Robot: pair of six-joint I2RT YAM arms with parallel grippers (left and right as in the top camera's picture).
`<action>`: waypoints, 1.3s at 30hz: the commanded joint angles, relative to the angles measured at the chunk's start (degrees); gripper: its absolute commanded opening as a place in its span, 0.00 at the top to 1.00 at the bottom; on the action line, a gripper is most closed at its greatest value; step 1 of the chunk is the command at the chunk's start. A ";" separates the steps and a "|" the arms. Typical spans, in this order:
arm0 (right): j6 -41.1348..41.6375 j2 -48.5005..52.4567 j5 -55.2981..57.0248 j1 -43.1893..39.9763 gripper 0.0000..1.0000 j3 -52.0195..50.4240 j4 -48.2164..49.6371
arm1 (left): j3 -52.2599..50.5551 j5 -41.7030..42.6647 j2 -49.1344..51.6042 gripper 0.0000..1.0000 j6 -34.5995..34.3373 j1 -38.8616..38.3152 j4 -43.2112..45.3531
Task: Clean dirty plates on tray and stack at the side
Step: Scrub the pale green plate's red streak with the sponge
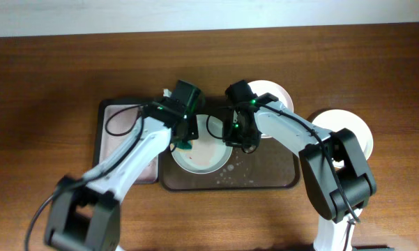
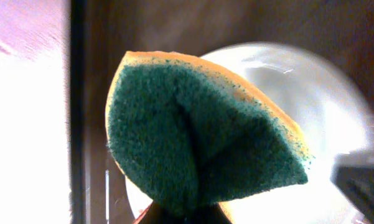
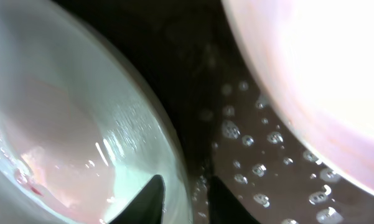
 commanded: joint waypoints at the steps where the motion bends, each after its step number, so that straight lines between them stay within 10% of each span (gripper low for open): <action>1: 0.09 -0.04 0.83 -0.20 0.90 -0.22 0.11 | 1.53 -3.74 -4.15 1.00 0.98 1.92 -2.45; 22: -2.89 -0.04 -1.31 0.11 0.96 -0.26 -0.79 | -13.16 12.94 0.04 1.00 0.24 0.20 17.18; 39: -2.91 -0.04 -1.29 0.11 0.96 -0.26 -1.86 | -11.45 -7.67 3.72 1.00 7.41 -1.25 27.17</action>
